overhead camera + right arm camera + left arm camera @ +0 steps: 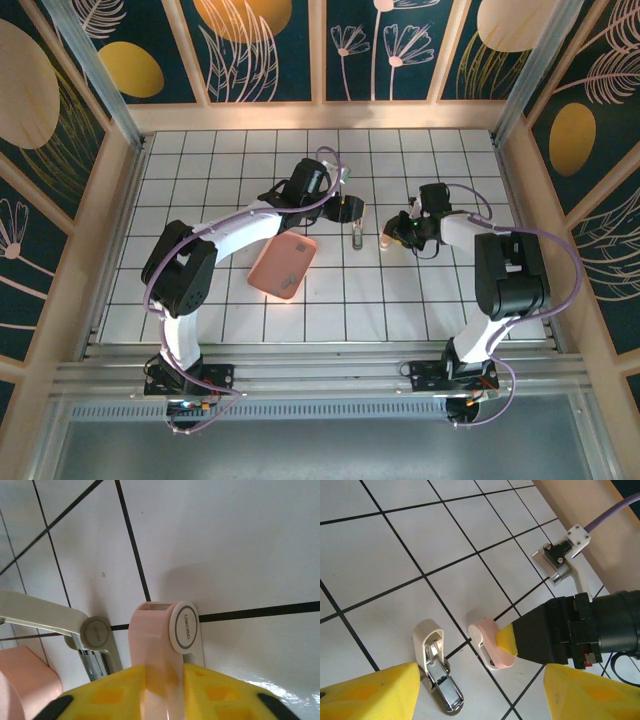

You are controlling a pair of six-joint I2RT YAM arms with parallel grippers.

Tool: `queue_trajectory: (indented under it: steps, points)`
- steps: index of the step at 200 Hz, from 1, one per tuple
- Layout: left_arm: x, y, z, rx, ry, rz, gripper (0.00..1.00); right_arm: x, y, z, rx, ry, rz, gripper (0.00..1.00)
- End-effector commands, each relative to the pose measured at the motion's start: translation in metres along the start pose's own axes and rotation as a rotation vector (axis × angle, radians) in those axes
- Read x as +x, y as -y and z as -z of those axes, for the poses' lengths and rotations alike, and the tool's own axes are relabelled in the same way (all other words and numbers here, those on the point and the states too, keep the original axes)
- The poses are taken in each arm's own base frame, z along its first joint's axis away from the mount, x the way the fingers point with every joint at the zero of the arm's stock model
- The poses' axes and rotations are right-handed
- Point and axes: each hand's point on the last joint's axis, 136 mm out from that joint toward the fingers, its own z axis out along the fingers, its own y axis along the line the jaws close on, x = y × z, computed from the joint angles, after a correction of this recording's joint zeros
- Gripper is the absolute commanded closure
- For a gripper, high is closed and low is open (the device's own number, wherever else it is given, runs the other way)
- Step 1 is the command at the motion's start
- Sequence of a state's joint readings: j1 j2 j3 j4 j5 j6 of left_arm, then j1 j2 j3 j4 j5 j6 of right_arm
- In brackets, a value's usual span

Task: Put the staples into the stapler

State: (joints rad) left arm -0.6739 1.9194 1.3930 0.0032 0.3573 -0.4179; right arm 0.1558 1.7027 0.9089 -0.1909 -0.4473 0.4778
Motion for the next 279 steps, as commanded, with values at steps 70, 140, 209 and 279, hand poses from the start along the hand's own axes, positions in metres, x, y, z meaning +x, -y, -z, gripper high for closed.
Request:
queue_trajectory:
  steps: [70,140,209,279]
  points:
    - [-0.028,-0.008,-0.022,-0.001,0.004,-0.001,0.27,-0.013,-0.034,0.058,0.017,0.103,0.064,0.59]
    - [-0.030,-0.034,-0.055,0.030,-0.077,0.009,0.32,0.031,-0.077,0.053,-0.182,0.133,-0.004,0.60]
    - [-0.004,-0.037,-0.081,0.115,-0.179,-0.021,0.36,0.066,-0.062,0.026,-0.161,0.093,-0.090,0.65]
    - [0.008,-0.024,-0.081,0.224,-0.207,-0.031,0.43,0.073,-0.045,0.007,-0.123,0.070,-0.114,0.65]
